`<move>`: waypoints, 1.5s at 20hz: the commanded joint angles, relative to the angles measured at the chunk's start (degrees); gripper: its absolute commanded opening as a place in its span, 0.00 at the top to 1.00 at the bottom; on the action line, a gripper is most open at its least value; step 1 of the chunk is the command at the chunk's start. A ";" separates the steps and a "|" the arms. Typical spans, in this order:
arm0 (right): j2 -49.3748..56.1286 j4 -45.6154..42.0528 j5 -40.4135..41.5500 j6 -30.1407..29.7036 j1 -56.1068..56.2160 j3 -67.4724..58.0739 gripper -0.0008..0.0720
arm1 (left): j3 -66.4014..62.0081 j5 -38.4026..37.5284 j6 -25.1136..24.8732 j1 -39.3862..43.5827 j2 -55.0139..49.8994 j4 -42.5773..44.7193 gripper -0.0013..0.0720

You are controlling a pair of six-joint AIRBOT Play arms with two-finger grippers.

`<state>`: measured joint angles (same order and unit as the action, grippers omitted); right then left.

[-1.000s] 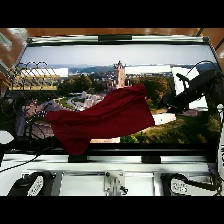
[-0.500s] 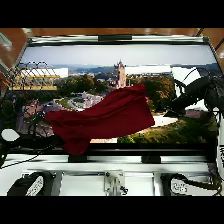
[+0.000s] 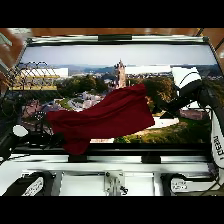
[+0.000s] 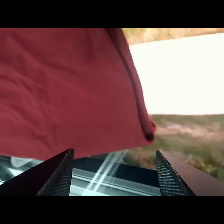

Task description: Fold the shirts.

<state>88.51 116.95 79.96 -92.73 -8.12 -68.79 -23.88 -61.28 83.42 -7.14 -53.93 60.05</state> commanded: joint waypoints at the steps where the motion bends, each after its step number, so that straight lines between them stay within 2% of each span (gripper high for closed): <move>1: 4.09 -0.39 0.81 0.61 1.44 0.02 0.12 | 0.04 0.85 0.81 0.13 -0.48 -0.33 0.83; 3: 5.95 -0.46 0.35 0.44 3.54 0.00 0.12 | 0.02 0.26 0.79 0.13 -0.48 -0.35 0.93; 9: 10.45 -0.50 -0.28 0.48 8.98 0.02 0.12 | -0.92 -0.09 0.76 0.13 -0.44 -0.33 0.94; 12: 10.84 -0.39 -4.57 2.82 11.37 0.00 0.13 | -2.80 -0.07 0.59 0.13 -0.42 -0.33 0.94; 13: 10.84 0.09 -5.09 2.80 12.09 0.00 0.33 | -3.72 -0.04 0.57 0.13 -0.42 -0.33 0.93; 14: 10.84 0.48 -5.33 2.78 12.79 0.00 0.71 | -4.90 -0.04 0.55 0.13 -0.42 -0.33 0.94; 15: 10.78 1.40 -5.27 2.62 13.18 0.00 0.87 | -6.34 -0.09 0.07 0.13 -0.42 -0.33 0.94; 19: 4.59 5.92 -6.12 -4.13 13.18 -0.87 0.88 | -15.82 -0.17 -1.20 0.13 3.43 -0.28 0.94; 23: -10.10 5.79 -10.58 -8.94 11.30 -12.87 0.88 | -37.44 1.81 -9.53 0.11 12.61 -0.28 0.94; 26: -21.81 5.20 -22.58 -10.14 10.73 -26.80 0.88 | -57.35 12.79 -8.94 -0.52 17.27 -0.09 0.94; 28: -28.83 5.18 -31.82 -10.01 10.73 -33.31 0.87 | -69.07 19.08 -5.84 -0.52 18.45 -0.07 0.94; 30: -34.38 4.70 -33.99 -9.84 10.73 -36.83 0.87 | -77.11 20.35 -2.82 -0.52 18.73 -0.07 0.94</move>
<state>62.59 122.21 54.59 -102.02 2.72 -98.41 -87.46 -47.16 77.34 -7.53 -36.93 59.75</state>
